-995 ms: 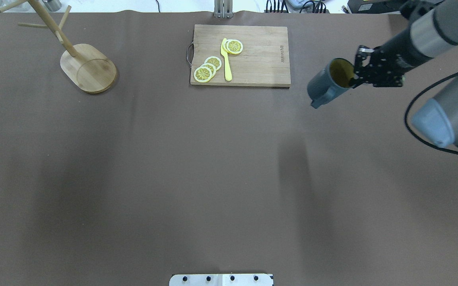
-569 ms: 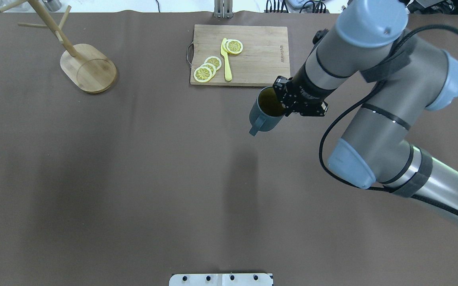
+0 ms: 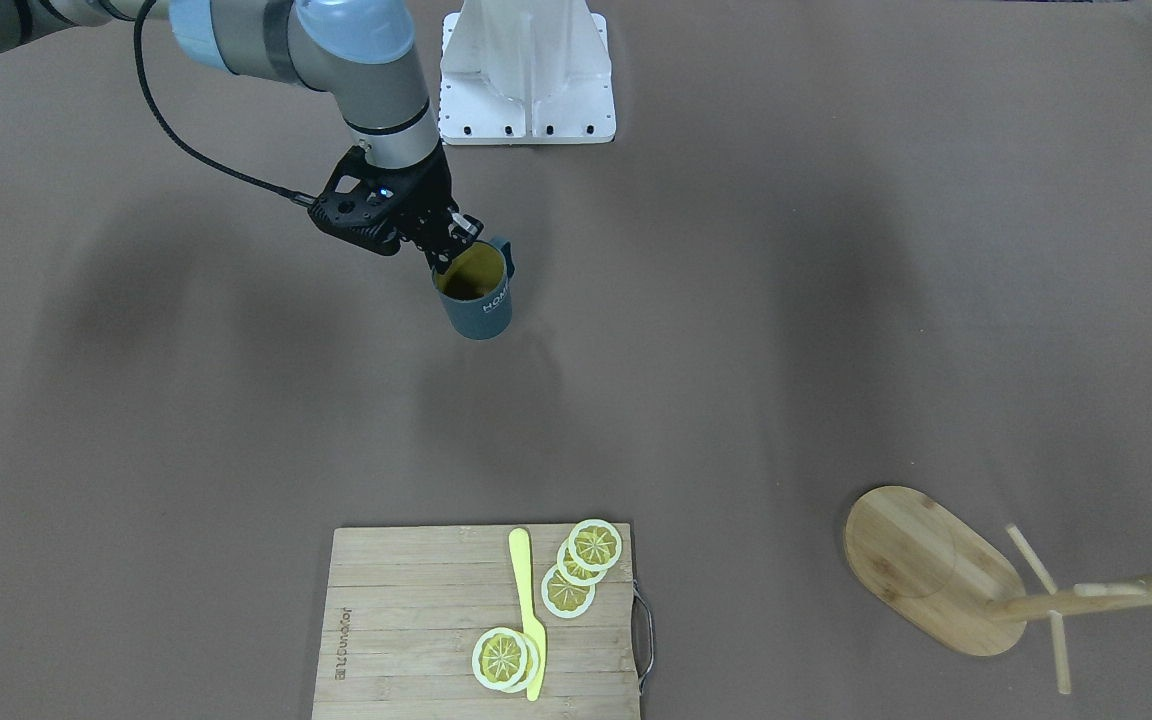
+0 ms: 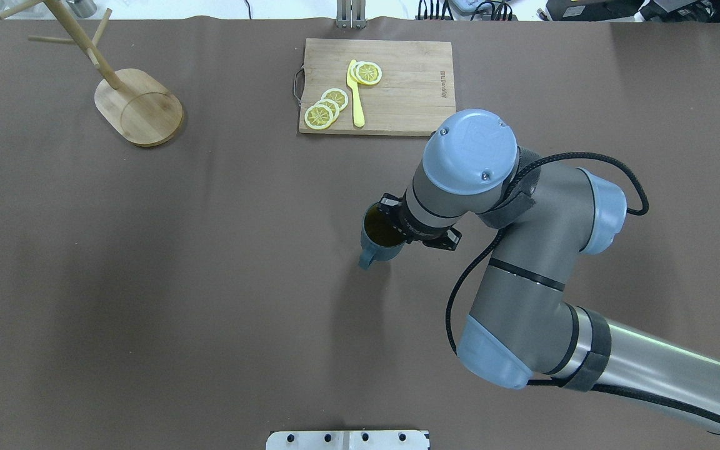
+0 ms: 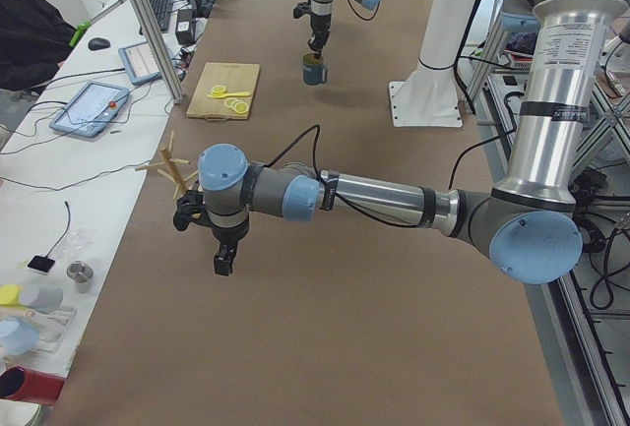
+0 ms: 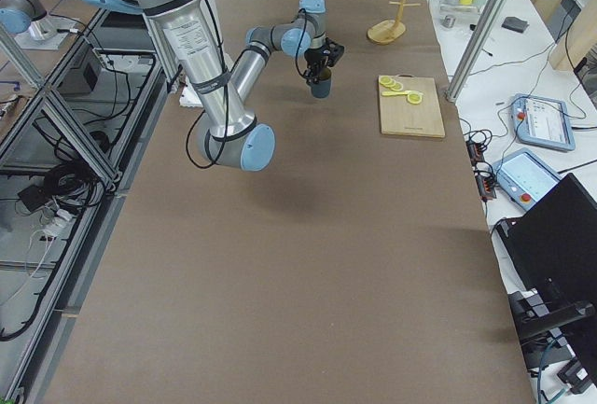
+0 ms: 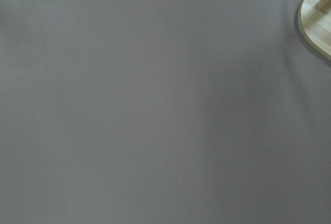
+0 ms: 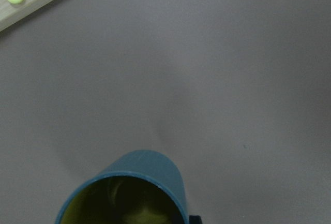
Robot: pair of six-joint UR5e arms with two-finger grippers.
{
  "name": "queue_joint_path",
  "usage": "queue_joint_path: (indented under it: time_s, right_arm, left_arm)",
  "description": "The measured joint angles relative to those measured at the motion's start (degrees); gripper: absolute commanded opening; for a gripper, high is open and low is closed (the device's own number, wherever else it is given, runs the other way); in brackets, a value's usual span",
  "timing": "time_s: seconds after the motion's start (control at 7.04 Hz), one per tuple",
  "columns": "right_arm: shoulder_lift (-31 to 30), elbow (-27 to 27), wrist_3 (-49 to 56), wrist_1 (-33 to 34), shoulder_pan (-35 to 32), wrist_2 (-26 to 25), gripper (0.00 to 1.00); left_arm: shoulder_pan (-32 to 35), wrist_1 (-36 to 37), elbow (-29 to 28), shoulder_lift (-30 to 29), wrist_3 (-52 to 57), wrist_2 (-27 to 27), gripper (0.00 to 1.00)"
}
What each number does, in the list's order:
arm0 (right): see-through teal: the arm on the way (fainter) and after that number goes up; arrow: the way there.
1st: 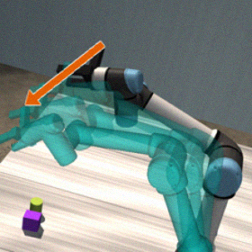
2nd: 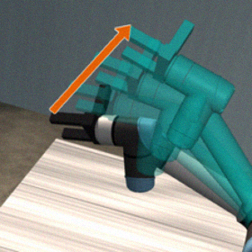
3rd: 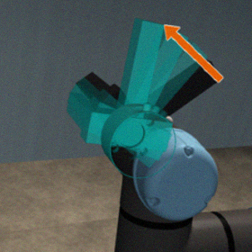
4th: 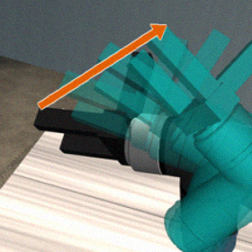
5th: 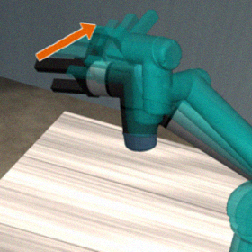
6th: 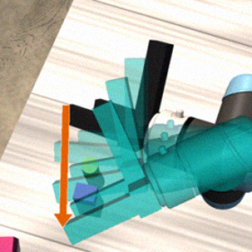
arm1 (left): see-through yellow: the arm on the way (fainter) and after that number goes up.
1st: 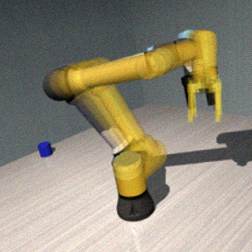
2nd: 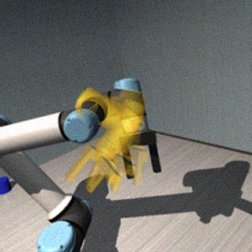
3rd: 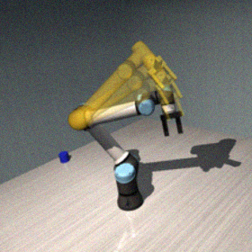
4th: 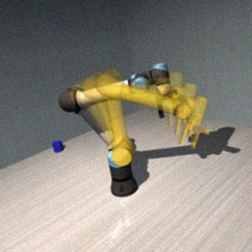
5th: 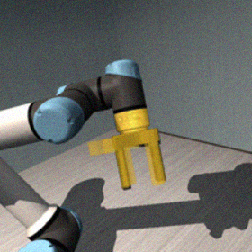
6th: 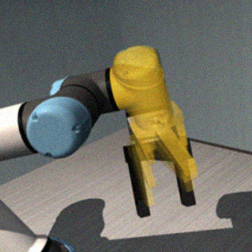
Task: Hang cup on storage rack
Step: 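Carry the teal mug with the right gripper to the table center, then set the teal mug down, open the right gripper and withdraw it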
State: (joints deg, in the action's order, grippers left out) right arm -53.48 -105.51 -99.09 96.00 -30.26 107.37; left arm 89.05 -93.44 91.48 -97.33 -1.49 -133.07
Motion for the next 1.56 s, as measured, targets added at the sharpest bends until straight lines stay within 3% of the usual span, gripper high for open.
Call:
queue_joint_path:
  time_s: [0.43, 0.57, 0.71, 0.99, 1.28, 1.56]
  right_arm:
    - [3.77, 6.25, -3.61, -2.69, 0.67, -1.15, 0.0]
    - [4.04, 7.58, -4.56, -4.29, 0.67, -1.29, 0.66]
    - [4.15, 8.4, -5.02, -5.36, 0.67, -1.37, 1.0]
    - [4.41, 8.75, -5.33, -6.55, 0.65, -1.39, 1.0]
    - [3.86, 5.56, -5.19, -6.37, -1.34, -0.54, 1.0]
    - [0.04, 0.73, -4.0, -6.22, -8.99, 7.67, 1.0]
  left_arm:
    - [-0.02, -0.07, 0.18, 0.09, 0.08, -0.1, 0.98]
    - [-0.02, -0.06, 0.26, 0.15, 0.08, -0.14, 0.98]
    - [-0.02, -0.04, 0.33, 0.14, 0.09, -0.16, 0.98]
    - [-0.02, -0.17, 0.61, -0.5, -0.35, -0.12, 0.98]
    - [-0.78, -0.65, 1.91, -2.74, -3.02, -0.36, 0.98]
    - [-6.55, -0.99, 7.88, -3.11, -6.46, -2.38, 0.98]
